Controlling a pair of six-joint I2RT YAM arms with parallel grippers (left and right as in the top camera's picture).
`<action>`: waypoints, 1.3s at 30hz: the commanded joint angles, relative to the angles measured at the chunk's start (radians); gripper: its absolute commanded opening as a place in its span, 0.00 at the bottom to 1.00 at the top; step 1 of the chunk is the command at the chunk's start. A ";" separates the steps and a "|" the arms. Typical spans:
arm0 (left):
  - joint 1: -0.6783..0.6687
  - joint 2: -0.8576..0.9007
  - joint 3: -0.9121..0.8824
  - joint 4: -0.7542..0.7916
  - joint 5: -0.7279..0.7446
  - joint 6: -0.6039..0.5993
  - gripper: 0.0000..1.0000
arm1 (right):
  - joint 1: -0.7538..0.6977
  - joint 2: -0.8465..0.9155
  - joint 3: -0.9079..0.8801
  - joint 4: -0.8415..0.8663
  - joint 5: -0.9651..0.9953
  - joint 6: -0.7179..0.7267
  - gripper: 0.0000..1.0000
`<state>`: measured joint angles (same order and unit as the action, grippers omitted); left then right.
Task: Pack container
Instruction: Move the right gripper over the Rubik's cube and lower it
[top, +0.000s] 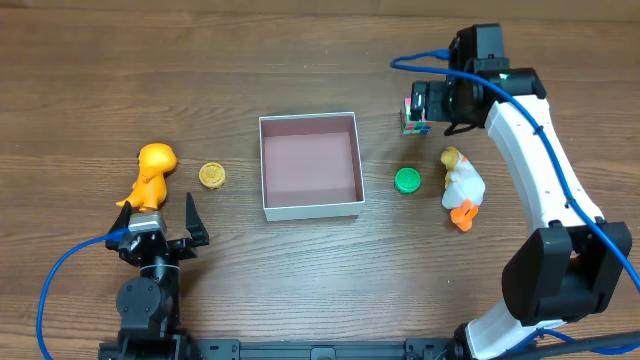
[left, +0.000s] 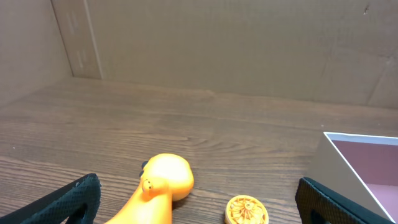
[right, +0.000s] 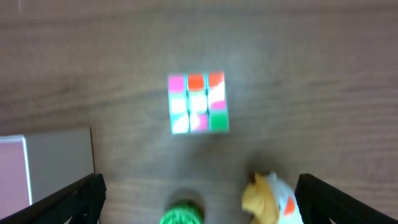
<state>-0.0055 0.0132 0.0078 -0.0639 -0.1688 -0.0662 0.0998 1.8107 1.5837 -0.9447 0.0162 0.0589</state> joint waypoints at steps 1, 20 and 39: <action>0.007 -0.002 -0.003 0.001 0.005 0.026 1.00 | 0.012 0.040 0.041 0.022 0.032 0.000 1.00; 0.007 -0.002 -0.003 0.001 0.005 0.026 1.00 | 0.032 0.216 0.041 0.047 0.036 -0.007 1.00; 0.007 -0.002 -0.003 0.001 0.005 0.026 1.00 | 0.035 0.294 0.041 0.179 0.036 -0.031 1.00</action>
<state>-0.0055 0.0132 0.0078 -0.0639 -0.1688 -0.0662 0.1318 2.1067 1.6043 -0.7860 0.0414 0.0402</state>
